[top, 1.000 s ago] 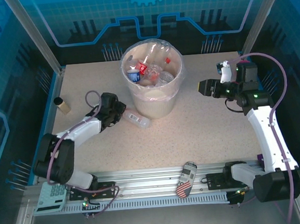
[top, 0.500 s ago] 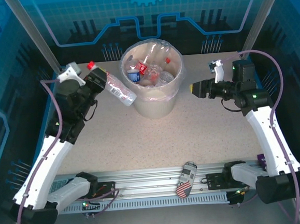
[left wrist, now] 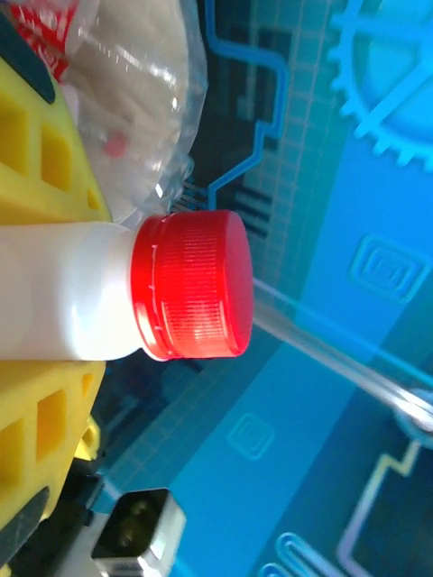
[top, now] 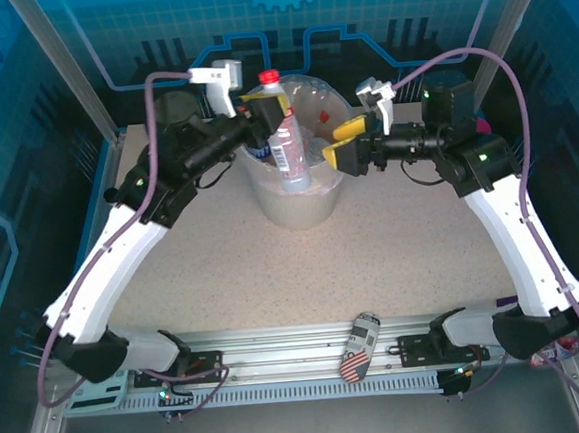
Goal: Put the plastic bottles in the bin
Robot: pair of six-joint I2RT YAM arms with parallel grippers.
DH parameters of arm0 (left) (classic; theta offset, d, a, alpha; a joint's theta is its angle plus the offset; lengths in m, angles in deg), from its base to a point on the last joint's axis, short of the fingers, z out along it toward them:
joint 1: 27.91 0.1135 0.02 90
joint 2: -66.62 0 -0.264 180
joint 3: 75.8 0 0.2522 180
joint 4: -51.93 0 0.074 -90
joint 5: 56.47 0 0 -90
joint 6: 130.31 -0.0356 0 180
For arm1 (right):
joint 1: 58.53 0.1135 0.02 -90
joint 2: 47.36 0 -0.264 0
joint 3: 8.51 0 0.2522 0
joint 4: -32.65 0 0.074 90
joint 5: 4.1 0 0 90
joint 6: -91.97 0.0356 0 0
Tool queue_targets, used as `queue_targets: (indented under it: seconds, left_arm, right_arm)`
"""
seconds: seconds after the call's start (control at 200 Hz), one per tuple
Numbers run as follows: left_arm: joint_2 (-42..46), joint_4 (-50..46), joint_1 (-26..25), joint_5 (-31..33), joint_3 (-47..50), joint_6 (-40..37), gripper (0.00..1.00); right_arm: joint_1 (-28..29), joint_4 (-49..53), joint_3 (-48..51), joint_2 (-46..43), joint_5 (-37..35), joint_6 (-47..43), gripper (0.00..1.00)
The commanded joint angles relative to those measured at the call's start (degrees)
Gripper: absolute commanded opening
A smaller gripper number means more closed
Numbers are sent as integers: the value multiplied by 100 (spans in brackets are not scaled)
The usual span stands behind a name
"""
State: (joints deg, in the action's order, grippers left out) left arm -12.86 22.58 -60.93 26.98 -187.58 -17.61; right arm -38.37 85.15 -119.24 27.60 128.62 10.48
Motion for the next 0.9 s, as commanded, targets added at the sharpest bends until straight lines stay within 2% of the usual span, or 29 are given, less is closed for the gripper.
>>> queue_targets:
  seconds: [0.0, 0.165, 0.405, 0.545, 0.69, 0.895]
  left_arm:
    - [-304, -10, -71, -706, -325, -52, 33]
    - [-601, 325, -131, -866, -410, 253, 32]
    - [-609, 470, -154, -797, -385, 342, 32]
    - [-558, 441, -153, -721, -328, 285, 32]
    - [-599, 481, -153, -711, -293, 303, 32]
    - [-780, 647, -163, -712, -289, 453, 32]
  right_arm:
    - [252, -85, -239, 253, 329, 68, 73]
    - [496, -107, -504, 614, 406, 206, 76]
    - [399, 290, -585, 792, -468, 44, 76]
    - [226, 244, -476, 777, -734, 167, 78]
    - [190, 209, -520, 847, -764, 246, 79]
    - [187, -141, -502, 989, -151, 567, 68]
